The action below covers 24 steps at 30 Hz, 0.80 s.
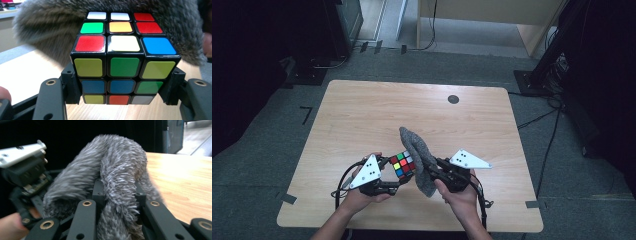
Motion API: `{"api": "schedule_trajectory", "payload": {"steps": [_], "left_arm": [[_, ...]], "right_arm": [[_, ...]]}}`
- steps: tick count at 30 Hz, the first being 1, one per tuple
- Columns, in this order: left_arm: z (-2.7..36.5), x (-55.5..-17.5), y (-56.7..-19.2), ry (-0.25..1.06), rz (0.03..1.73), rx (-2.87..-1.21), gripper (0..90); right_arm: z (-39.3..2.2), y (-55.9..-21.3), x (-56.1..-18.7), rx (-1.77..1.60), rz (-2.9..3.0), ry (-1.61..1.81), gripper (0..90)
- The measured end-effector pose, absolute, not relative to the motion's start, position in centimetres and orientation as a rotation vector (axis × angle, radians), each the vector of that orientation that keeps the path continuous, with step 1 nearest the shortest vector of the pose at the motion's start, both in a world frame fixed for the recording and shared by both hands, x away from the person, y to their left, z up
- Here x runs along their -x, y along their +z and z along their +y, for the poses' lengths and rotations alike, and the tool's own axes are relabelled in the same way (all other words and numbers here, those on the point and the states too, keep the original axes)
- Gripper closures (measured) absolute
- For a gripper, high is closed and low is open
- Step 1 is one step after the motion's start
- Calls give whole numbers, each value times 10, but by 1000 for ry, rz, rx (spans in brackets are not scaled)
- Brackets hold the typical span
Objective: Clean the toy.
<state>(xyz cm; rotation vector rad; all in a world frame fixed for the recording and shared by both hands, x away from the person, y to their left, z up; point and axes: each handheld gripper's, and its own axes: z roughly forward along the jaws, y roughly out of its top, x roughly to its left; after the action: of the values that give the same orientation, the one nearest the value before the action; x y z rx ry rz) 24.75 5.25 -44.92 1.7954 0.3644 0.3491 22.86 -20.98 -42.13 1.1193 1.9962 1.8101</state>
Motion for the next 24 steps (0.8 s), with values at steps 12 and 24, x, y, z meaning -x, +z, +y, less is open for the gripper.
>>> {"api": "schedule_trajectory", "payload": {"steps": [12,24], "left_arm": [[52,-249,-450,332,374,-1793,342],[64,-256,-442,248,459,-1636,341]], "right_arm": [[-216,-416,-226,-1079,1959,1786,738],[-217,-444,-238,-1250,1986,1902,741]]}}
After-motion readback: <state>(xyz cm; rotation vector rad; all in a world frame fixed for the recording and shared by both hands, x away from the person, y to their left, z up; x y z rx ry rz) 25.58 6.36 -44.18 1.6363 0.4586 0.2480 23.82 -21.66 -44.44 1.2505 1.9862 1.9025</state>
